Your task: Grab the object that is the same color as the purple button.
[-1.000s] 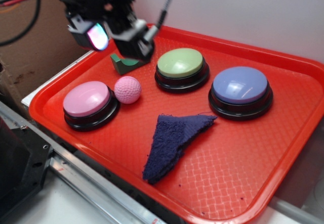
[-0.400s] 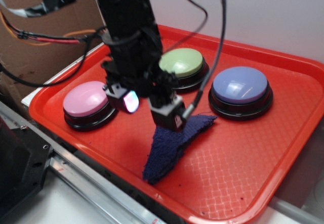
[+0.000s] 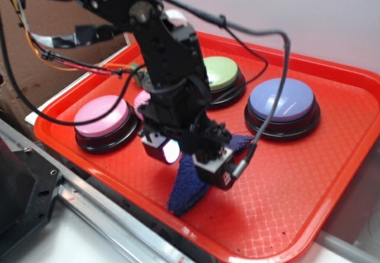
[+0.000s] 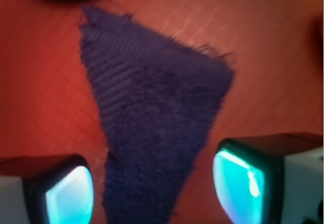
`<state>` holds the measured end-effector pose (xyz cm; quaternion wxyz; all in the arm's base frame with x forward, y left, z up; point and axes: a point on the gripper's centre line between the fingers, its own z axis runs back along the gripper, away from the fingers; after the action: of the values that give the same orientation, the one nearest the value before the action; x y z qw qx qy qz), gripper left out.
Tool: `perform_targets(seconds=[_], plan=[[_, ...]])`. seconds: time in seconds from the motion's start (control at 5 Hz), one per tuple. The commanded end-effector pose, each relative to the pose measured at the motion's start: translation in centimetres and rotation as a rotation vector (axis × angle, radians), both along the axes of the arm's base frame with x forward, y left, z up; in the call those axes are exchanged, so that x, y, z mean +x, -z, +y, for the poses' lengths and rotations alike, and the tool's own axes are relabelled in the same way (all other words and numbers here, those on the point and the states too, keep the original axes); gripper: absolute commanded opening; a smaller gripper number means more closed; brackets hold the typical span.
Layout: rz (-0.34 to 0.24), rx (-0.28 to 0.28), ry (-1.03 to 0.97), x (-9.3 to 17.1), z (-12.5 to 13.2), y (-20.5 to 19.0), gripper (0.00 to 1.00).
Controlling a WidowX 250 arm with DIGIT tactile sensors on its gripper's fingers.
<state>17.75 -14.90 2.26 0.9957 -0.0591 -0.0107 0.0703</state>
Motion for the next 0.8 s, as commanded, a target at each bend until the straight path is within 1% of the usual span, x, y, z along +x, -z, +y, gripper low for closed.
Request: perform_targets(seconds=[0.0,0.2,0.6], plan=[[0.000,-0.012,-0.031,0.28,-0.76,0.46,1.00],[0.005,0.009,-0.064,0.25,-0.77,0.53,0.00],[0.006,0.016,-0.087,0.14,-0.67,0.20,0.00]])
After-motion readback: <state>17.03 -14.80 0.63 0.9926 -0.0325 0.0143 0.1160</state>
